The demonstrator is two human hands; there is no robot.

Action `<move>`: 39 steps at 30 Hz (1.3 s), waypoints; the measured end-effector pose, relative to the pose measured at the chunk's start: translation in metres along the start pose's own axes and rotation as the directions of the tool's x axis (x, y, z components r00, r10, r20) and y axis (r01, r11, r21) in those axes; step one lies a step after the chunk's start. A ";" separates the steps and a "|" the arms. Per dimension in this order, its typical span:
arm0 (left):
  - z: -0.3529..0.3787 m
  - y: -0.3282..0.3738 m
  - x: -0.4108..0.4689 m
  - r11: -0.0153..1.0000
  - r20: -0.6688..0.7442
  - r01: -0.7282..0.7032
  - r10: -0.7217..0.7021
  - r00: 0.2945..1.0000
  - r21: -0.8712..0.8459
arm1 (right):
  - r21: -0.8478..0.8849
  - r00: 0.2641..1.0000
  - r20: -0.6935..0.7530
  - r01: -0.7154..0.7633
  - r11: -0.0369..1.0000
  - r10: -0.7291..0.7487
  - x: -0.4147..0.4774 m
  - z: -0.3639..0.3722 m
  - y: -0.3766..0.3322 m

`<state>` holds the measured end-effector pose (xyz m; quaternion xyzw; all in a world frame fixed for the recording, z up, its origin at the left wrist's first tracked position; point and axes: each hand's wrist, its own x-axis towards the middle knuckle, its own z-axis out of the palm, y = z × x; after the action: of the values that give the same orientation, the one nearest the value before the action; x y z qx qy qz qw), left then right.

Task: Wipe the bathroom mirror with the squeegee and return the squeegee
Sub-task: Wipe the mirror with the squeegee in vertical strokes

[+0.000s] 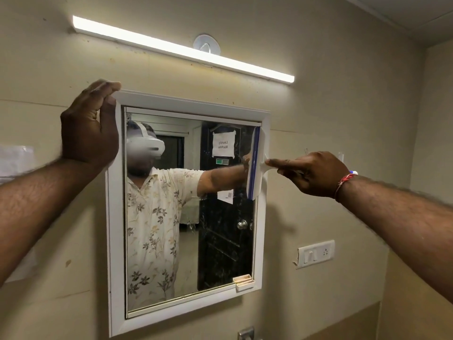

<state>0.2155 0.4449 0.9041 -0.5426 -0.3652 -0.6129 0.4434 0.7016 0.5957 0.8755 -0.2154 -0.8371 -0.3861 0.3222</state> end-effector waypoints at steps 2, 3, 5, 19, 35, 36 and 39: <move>0.000 0.001 -0.001 1.000 0.006 0.016 -0.016 1.000 0.007 | 0.006 1.000 -0.009 -0.018 1.000 0.018 -0.002 -0.002 -0.002; 0.000 0.001 -0.002 1.000 0.011 0.029 -0.029 1.000 0.007 | 0.015 1.000 -0.012 -0.027 1.000 0.027 -0.003 -0.002 -0.003; 0.000 0.001 -0.005 0.998 0.021 0.055 -0.055 0.998 0.001 | 0.033 0.998 -0.020 -0.059 0.998 0.060 -0.003 -0.003 -0.006; -0.015 0.011 -0.096 0.965 0.102 0.250 -0.242 0.965 -0.080 | 0.126 0.984 -0.015 0.178 0.976 -0.177 0.023 0.016 -0.148; -0.025 0.010 -0.141 0.954 0.140 0.281 -0.266 0.954 -0.107 | 0.275 0.954 0.006 0.287 0.918 -0.300 0.062 0.044 -0.274; -0.025 0.010 -0.142 0.953 0.139 0.283 -0.267 0.953 -0.110 | 0.274 0.955 0.005 0.284 0.919 -0.297 0.063 0.045 -0.276; -0.026 0.010 -0.143 0.953 0.145 0.283 -0.267 0.953 -0.107 | 0.269 0.957 0.003 0.279 0.922 -0.291 0.064 0.048 -0.277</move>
<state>0.2184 0.4384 0.7585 -0.5516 -0.4255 -0.6544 0.2939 0.4699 0.4718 0.7558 -0.0543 -0.9103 -0.3084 0.2707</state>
